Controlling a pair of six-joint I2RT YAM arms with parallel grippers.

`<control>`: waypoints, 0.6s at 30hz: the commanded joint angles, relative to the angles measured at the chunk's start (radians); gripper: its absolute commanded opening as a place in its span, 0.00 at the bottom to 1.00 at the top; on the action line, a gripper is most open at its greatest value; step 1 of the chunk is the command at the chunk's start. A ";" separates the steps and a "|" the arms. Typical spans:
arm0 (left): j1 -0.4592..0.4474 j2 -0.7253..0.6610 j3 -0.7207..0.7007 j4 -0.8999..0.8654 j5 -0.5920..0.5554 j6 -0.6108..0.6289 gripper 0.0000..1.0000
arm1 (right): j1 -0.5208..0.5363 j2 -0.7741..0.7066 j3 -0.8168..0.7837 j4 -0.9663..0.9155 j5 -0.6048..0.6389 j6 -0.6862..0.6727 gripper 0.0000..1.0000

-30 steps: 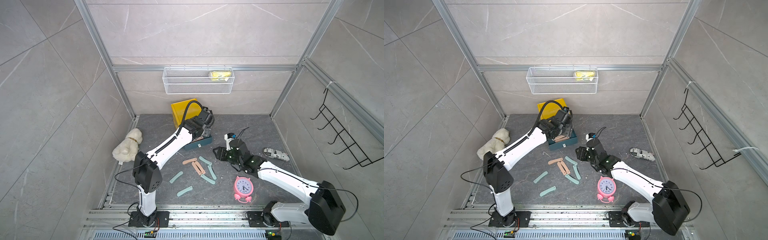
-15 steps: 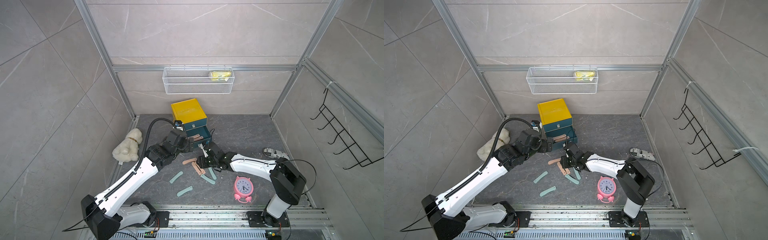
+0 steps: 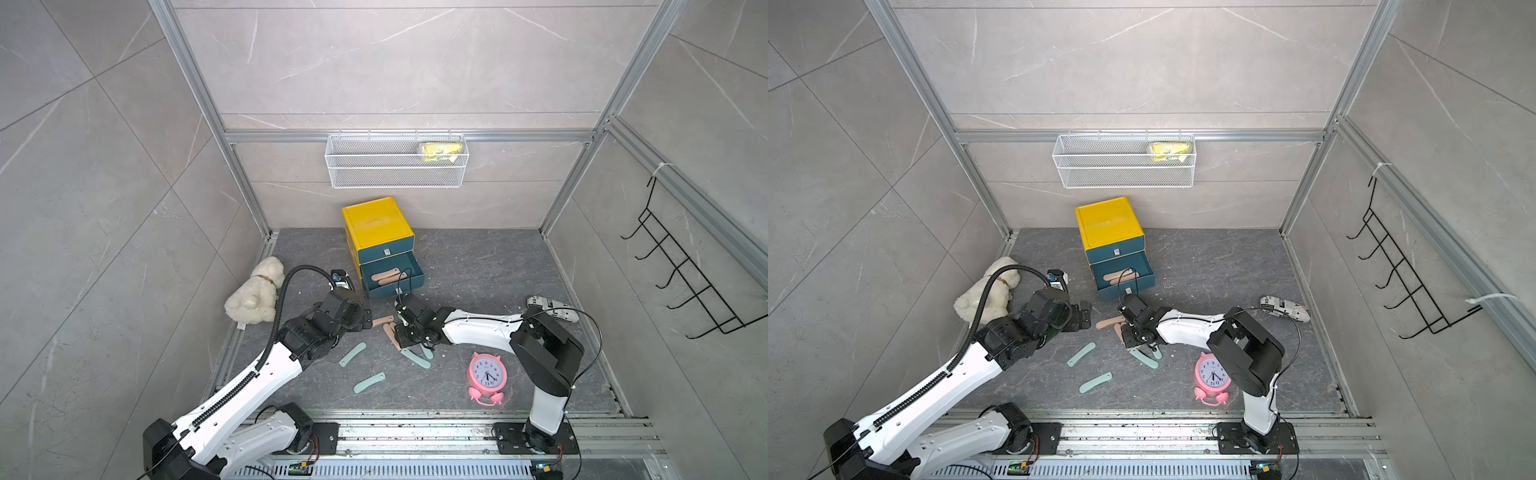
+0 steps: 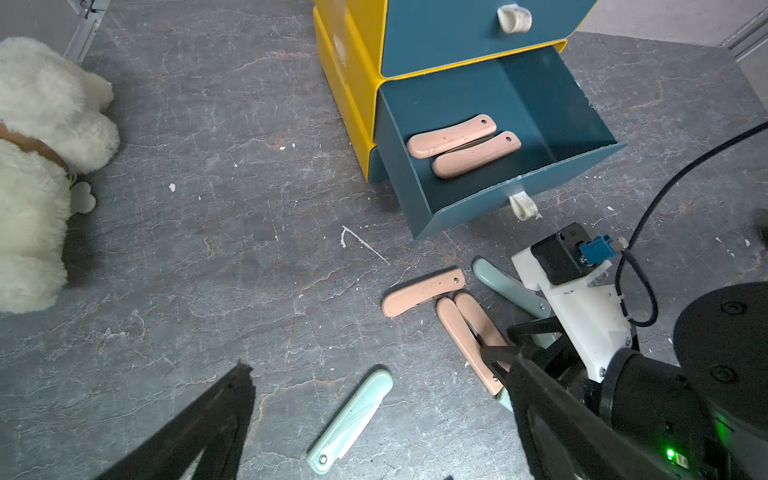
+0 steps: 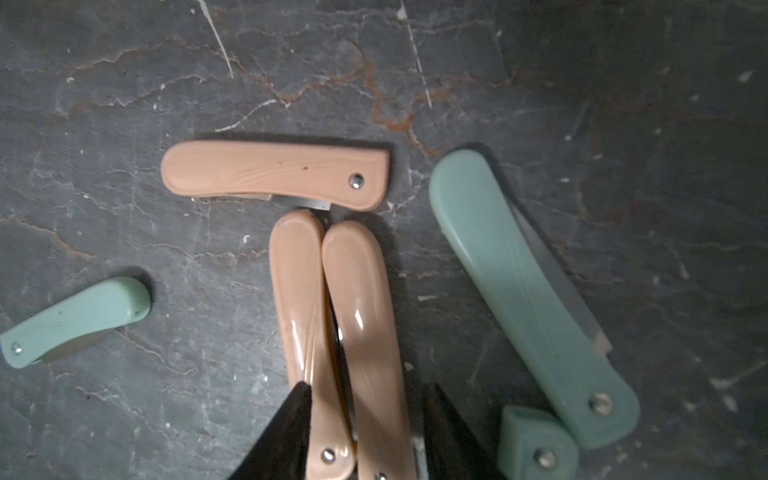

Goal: Place the fruit knives into the drawer by color
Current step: Pick up the fruit knife from the center of the board.

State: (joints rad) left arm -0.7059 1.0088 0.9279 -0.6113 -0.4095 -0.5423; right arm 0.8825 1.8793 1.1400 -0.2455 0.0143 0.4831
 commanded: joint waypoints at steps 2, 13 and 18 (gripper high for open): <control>0.012 -0.018 0.003 0.001 -0.011 -0.022 0.99 | 0.007 0.034 0.041 -0.057 0.055 -0.027 0.43; 0.025 -0.022 -0.006 -0.004 -0.003 -0.021 0.99 | 0.010 0.082 0.062 -0.085 0.121 -0.034 0.42; 0.033 -0.026 -0.012 -0.010 -0.008 -0.020 0.99 | 0.028 0.108 0.080 -0.114 0.163 -0.068 0.47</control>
State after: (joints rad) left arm -0.6807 1.0027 0.9211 -0.6125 -0.4088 -0.5480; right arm 0.8948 1.9430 1.2049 -0.2901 0.1291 0.4511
